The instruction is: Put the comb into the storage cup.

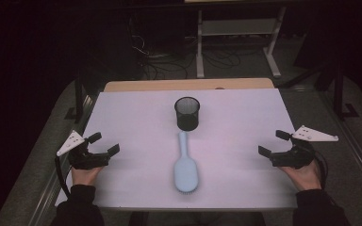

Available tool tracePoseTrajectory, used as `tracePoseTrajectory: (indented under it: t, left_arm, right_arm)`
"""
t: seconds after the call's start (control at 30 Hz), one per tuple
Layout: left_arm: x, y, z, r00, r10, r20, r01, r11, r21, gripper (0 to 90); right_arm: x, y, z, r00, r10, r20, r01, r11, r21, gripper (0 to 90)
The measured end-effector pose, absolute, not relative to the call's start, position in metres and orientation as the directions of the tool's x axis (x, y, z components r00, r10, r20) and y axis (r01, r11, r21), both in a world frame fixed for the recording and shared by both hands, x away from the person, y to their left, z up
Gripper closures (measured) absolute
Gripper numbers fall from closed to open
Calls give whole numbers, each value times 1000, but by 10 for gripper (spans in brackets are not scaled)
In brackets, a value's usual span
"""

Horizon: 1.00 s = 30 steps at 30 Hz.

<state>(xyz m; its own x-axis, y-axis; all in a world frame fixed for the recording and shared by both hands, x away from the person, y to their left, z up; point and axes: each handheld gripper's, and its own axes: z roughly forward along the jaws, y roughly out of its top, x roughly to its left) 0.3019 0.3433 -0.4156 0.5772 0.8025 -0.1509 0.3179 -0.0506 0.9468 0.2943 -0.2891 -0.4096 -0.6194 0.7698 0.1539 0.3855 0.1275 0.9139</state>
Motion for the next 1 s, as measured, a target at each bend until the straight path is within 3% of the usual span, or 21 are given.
tracePoseTrajectory:
  t: [1.0]
  left_arm:
    - [296, 331, -405, 583, 806, -101, 320, -114, 941, 0]
  right_arm:
    - [291, -286, -411, -625, 768, 137, 387, 152, 909, 0]
